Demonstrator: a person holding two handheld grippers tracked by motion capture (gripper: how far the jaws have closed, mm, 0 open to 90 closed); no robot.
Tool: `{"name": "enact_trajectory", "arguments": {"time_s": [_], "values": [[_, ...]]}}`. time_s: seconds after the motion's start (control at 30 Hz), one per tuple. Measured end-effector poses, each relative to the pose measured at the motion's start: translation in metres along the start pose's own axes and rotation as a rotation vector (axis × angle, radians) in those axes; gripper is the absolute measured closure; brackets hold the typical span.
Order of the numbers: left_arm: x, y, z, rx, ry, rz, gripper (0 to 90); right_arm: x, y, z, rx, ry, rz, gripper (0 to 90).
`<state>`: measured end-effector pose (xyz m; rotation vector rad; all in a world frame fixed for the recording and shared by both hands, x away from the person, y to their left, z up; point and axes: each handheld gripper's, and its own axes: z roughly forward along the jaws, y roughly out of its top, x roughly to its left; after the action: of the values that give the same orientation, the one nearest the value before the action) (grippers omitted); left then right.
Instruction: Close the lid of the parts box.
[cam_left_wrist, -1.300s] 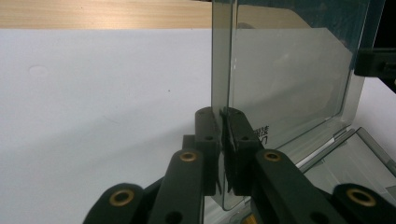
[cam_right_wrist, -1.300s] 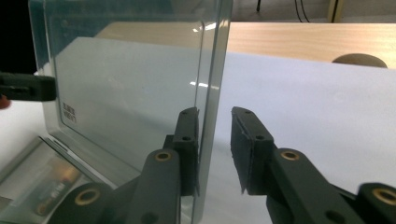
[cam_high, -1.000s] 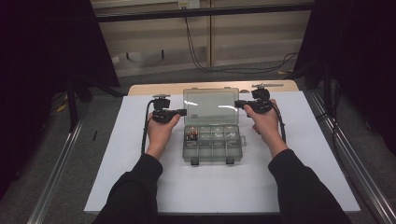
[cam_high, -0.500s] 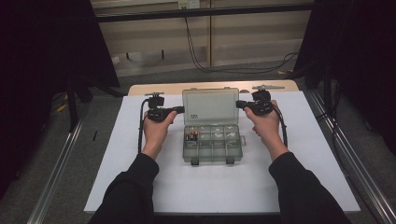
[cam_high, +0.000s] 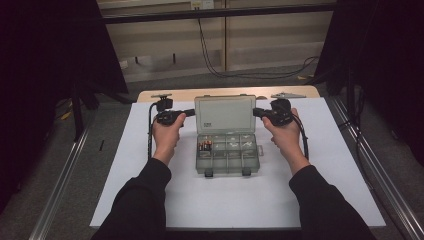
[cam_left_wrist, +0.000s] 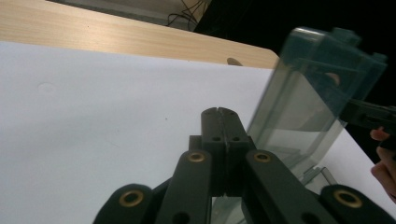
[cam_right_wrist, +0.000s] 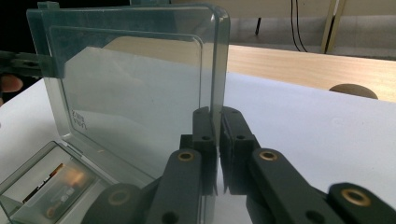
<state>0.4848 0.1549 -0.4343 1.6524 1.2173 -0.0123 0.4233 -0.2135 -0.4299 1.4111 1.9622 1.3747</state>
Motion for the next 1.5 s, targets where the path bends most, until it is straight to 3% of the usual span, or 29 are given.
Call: {"name": "enact_trajectory", "arguments": {"time_s": [0.17,0.27,0.33,0.53,0.77,0.93,1.03,1.27,1.4,1.5], "values": [[0.000,0.005,0.013,0.037,-0.010,0.017,90.0,0.001,-0.002,-0.003,-0.018,0.004,-0.018,85.8],[0.000,0.006,0.018,0.040,-0.034,-0.004,90.0,0.002,-0.003,-0.004,-0.026,0.009,-0.029,85.7],[-0.001,0.007,0.021,0.050,-0.035,0.017,90.0,0.002,-0.004,-0.005,-0.030,0.010,-0.036,85.6],[-0.002,0.006,0.019,0.064,-0.092,0.027,90.0,0.001,-0.006,-0.008,-0.038,0.030,-0.034,84.3],[-0.006,0.005,0.011,0.057,-0.123,0.061,90.0,-0.001,-0.009,-0.014,-0.059,0.038,-0.017,62.2],[-0.011,0.002,0.006,0.046,-0.132,0.089,90.0,-0.004,-0.016,-0.027,-0.091,0.064,-0.010,55.6],[-0.012,0.000,0.004,0.042,-0.137,0.096,90.0,-0.005,-0.021,-0.035,-0.092,0.067,-0.031,54.6],[-0.017,-0.003,0.000,0.042,-0.144,0.121,90.0,-0.013,-0.029,-0.051,-0.102,0.055,-0.035,59.0],[-0.022,-0.005,-0.004,0.031,-0.144,0.121,90.0,-0.014,-0.027,-0.053,-0.100,0.025,-0.008,73.5],[-0.024,-0.007,-0.008,0.034,-0.145,0.140,90.0,-0.008,-0.023,-0.051,-0.085,0.017,-0.025,84.1]]}}
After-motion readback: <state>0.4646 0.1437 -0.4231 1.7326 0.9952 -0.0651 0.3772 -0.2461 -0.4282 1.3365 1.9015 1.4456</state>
